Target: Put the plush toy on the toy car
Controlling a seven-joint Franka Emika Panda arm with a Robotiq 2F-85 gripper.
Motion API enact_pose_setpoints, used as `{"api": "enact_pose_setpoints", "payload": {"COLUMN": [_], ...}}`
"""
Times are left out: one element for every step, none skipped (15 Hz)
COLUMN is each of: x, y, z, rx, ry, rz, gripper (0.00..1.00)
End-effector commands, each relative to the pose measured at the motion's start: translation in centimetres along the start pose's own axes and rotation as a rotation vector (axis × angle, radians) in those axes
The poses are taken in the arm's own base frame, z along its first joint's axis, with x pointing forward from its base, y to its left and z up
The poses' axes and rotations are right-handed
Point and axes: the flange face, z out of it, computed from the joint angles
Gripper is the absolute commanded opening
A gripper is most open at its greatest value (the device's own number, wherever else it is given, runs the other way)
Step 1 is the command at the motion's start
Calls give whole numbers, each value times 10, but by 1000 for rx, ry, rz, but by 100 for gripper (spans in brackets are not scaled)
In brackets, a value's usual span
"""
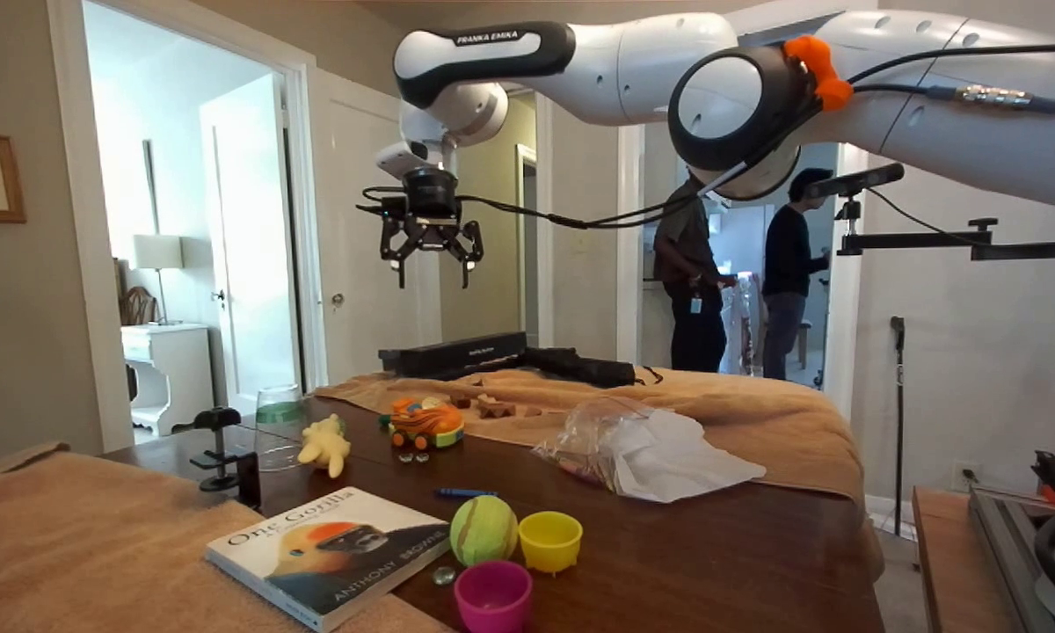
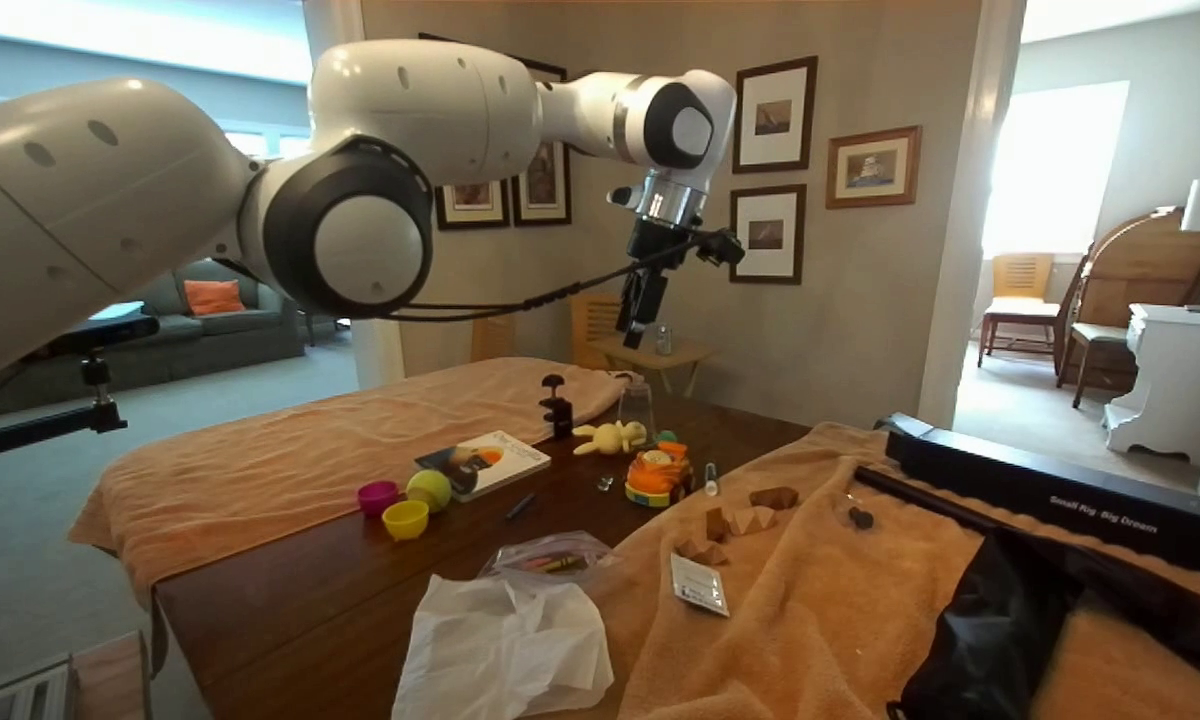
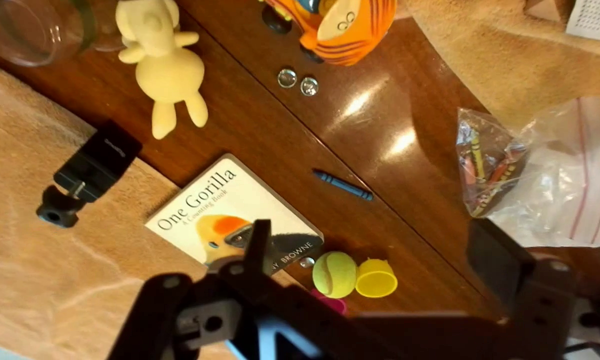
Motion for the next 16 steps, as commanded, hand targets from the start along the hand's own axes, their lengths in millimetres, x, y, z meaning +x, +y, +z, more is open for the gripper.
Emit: {"api": "enact_pose_setpoints", "payload": {"x": [30, 38, 47, 55, 62, 69, 74, 77, 70, 73, 74, 72, 70, 69, 69, 69], "y": [15, 21, 27, 32, 37, 40, 42, 45, 46, 48, 48, 48, 47, 47, 47, 47], "z": [-11, -13, -18, -22, -26, -32, -36, -41, -27, -30, -29, -27, -25, -24, -23, -23], "rx": [88, 95, 100, 106, 114, 121, 129, 128, 88, 87, 88, 90, 92, 94, 94, 95], "ry": [-33, -42, -49, -59, -72, -84, -95, -116, -73, -78, -77, -73, -69, -67, -66, -65], "rz": [-166, -213, -261, -307, -353, -396, -440, -485, -397, -393, -390, -389, -386, -385, -384, -385], "gripper": [100, 100, 100, 100, 100, 100, 100, 100, 100, 100, 100, 100, 100, 100, 100, 100]}}
